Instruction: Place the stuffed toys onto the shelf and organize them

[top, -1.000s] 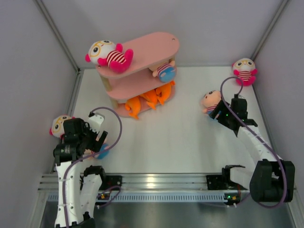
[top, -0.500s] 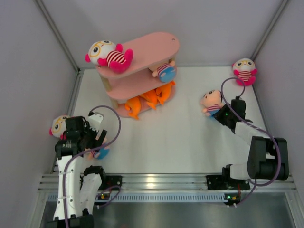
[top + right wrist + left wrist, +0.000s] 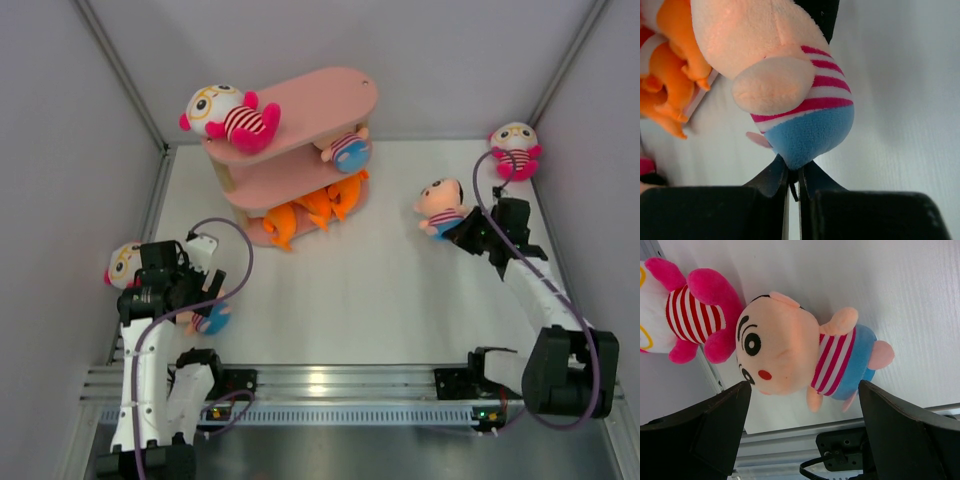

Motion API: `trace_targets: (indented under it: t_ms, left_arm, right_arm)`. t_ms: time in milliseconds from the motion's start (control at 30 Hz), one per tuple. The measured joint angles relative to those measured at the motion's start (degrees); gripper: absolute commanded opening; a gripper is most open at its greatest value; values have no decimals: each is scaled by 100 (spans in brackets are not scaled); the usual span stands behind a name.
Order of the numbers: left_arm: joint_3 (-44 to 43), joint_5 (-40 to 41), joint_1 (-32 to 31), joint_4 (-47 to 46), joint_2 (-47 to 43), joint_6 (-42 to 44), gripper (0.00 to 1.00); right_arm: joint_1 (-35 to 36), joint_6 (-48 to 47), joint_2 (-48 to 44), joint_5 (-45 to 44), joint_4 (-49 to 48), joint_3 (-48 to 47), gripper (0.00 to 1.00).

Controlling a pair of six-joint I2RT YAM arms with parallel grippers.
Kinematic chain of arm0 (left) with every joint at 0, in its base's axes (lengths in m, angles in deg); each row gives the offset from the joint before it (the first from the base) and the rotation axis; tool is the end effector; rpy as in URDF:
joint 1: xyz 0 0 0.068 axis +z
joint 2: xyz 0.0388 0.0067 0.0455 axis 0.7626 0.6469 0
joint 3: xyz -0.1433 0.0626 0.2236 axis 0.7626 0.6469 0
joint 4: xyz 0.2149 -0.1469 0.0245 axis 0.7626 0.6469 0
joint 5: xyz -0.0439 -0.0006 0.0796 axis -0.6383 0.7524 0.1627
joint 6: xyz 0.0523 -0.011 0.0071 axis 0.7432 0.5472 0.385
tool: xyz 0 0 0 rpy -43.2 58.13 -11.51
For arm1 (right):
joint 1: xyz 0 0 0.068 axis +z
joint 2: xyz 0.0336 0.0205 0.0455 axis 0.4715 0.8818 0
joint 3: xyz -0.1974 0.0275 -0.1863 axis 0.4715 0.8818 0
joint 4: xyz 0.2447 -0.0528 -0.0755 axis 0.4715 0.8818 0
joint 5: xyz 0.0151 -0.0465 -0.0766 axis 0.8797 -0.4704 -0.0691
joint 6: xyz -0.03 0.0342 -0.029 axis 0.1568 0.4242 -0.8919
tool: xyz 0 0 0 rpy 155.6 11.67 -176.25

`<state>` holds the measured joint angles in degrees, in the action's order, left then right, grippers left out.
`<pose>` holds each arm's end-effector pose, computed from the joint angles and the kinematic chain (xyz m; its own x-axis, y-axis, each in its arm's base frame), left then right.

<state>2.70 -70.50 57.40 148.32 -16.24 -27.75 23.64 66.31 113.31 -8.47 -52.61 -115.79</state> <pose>0.1243 0.0148 0.2827 -0.7502 0.3875 -0.5358 0.3035 0.9217 0.2416 0.2507 -0.0085 0.2263 -0.6226 0.5393 -0.5671 0.1783 0.8034 0.5682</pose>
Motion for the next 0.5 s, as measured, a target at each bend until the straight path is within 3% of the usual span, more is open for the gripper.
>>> trace_targets:
  t_ms: [133, 267, 400, 500]
  left_arm:
    - [0, -11, 0, -28, 2, -4, 94]
    - [0, -11, 0, -101, 31, -46, 94]
    - [0, -11, 0, -138, 46, -72, 95]
    - [0, -11, 0, -149, -46, -85, 95]
  right_arm:
    - [472, -236, -815, 413, 892, -153, 0]
    - [1989, -28, -1346, 645, 1482, -168, 0]
    - [3373, 409, -1165, 752, 1611, -518, 0]
    - [4011, 824, -667, 809, 1329, -1121, 0]
